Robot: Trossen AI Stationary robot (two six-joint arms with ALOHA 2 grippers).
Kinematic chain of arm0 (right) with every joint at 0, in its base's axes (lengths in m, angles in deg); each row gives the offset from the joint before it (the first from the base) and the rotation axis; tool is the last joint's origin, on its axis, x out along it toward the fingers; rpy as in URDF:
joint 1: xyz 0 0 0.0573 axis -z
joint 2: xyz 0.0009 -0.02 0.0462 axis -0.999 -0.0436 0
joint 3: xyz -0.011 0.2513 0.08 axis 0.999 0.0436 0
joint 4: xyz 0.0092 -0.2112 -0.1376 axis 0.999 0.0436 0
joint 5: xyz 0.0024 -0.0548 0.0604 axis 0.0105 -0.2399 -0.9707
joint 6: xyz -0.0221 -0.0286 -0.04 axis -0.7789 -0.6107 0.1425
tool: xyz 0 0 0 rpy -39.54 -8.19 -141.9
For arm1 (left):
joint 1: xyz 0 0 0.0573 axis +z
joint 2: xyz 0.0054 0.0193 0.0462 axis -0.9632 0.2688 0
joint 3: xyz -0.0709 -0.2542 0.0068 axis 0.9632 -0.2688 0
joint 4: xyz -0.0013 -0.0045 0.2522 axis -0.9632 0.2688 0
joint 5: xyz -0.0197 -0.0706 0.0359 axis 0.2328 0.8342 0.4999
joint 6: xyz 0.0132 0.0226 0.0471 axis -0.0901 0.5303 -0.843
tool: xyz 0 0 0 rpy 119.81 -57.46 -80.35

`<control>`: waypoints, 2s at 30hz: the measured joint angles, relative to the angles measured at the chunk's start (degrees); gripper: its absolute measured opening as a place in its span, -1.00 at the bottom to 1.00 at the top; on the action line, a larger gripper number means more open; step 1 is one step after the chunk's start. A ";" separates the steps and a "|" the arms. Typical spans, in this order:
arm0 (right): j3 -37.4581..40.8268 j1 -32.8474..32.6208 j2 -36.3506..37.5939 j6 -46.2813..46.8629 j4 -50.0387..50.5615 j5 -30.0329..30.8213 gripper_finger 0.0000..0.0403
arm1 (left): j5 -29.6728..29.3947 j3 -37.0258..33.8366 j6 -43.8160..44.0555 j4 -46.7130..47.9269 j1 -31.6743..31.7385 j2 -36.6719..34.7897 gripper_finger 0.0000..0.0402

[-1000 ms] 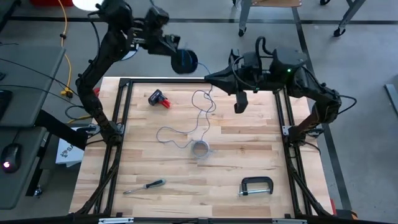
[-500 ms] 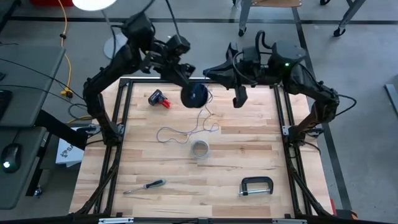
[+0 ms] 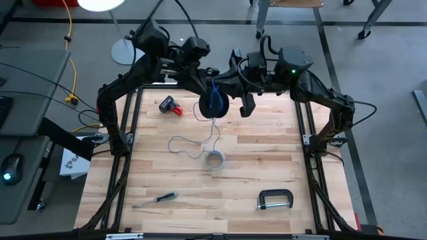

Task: Coil cords
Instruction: Coil the blue wire on the spool

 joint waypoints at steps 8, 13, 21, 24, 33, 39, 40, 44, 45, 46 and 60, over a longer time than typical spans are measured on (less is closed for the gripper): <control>-0.02 0.33 -0.18 3.30 -2.40 6.32 -0.68 | -0.79 0.00 12.55 -17.06 -0.05 -0.09 -1.00; -0.02 0.15 -1.04 3.61 -2.44 7.67 -0.29 | -2.44 0.00 12.78 -19.95 0.40 -0.18 -1.00; -0.08 0.20 -2.74 6.39 -1.35 7.90 -0.13 | -6.65 -0.04 10.73 -22.96 3.26 -1.76 -1.00; 0.00 0.24 -3.87 6.49 -0.96 8.28 -0.13 | -7.89 0.04 9.81 -23.56 3.85 -2.29 -1.00; 0.04 0.26 -6.27 8.39 -1.05 8.46 -0.16 | -10.72 0.04 8.68 -24.50 4.27 -3.51 -1.00; 0.02 0.26 -6.14 8.00 -2.45 9.45 -0.29 | -11.38 0.04 8.14 -24.84 4.29 -3.72 -1.00; 0.02 0.26 -6.14 7.98 -2.69 9.40 -0.32 | -11.39 0.04 8.14 -24.85 4.30 -3.72 -1.00; 0.02 -0.01 -6.14 7.64 -2.87 9.35 -0.49 | -11.51 0.04 7.82 -24.87 4.30 -3.72 -1.00; 0.02 -0.14 -6.14 7.26 -2.90 9.35 -0.56 | -11.51 0.04 7.79 -24.87 4.30 -3.72 -1.00; 0.02 -0.28 -6.14 6.59 -2.95 9.33 -0.63 | -11.51 0.04 7.71 -24.87 4.30 -3.72 -1.00; -0.20 -1.81 -5.88 6.43 -3.60 9.37 -0.99 | -22.01 -0.04 -2.26 -27.24 10.03 -4.46 -1.00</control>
